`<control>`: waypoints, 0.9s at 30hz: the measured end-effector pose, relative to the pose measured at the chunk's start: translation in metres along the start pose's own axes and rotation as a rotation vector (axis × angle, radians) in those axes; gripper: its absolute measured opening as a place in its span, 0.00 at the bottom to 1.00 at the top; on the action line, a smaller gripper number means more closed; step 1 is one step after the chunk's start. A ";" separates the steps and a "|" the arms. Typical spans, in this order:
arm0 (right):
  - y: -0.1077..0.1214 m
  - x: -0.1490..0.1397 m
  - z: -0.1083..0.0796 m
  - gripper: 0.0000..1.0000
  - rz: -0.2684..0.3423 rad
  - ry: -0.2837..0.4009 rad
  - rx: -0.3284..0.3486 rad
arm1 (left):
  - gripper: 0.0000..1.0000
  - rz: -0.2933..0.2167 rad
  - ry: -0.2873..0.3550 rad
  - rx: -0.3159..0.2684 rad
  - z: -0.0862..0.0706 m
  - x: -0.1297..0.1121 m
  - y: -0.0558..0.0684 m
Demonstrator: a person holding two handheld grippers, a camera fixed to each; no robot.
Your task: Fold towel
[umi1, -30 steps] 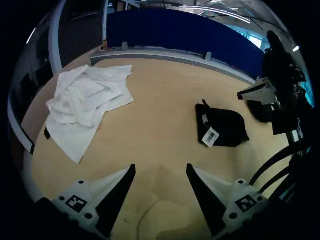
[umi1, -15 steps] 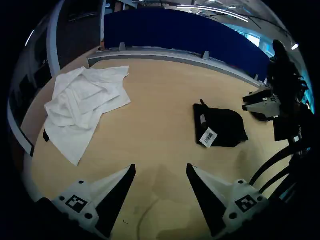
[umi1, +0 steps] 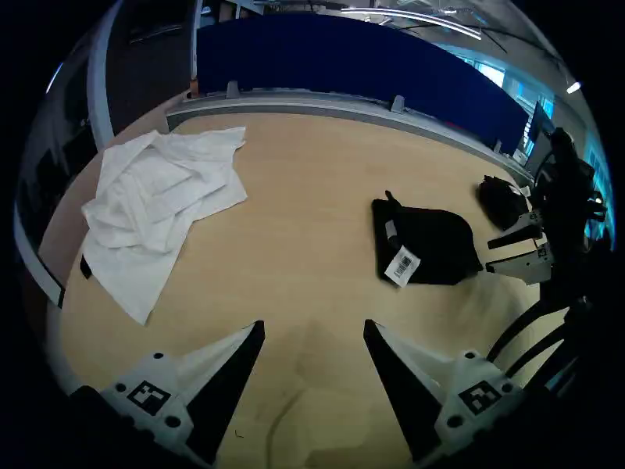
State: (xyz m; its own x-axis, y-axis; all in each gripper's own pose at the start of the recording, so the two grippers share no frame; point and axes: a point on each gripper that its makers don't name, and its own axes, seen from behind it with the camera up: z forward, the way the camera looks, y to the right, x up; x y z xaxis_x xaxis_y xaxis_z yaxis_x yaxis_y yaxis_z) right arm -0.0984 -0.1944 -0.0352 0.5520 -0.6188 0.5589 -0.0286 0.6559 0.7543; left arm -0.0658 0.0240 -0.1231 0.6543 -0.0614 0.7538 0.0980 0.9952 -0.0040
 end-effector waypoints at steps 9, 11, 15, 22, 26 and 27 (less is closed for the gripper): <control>-0.003 -0.011 0.003 0.72 0.008 -0.016 0.003 | 0.94 0.006 0.000 -0.006 0.000 0.001 0.004; -0.002 -0.012 0.005 0.72 0.011 -0.017 0.002 | 0.94 0.005 0.000 -0.005 -0.001 0.001 0.004; -0.002 -0.014 0.011 0.71 0.017 -0.022 0.001 | 0.94 0.002 -0.001 -0.003 0.000 0.001 0.004; -0.003 -0.018 0.018 0.60 0.021 -0.030 0.000 | 0.94 0.002 -0.001 0.000 -0.001 0.000 0.002; -0.003 -0.019 0.019 0.47 0.021 -0.033 -0.003 | 0.94 0.001 -0.001 0.002 -0.002 -0.001 0.001; -0.003 -0.019 0.019 0.43 0.021 -0.033 -0.002 | 0.94 0.001 0.000 0.002 -0.003 -0.001 0.001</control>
State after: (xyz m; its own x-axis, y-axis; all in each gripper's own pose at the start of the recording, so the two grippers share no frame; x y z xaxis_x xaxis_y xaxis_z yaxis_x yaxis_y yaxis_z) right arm -0.1246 -0.1932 -0.0417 0.5234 -0.6191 0.5855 -0.0377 0.6696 0.7418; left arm -0.0641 0.0248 -0.1252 0.6540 -0.0608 0.7541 0.0961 0.9954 -0.0030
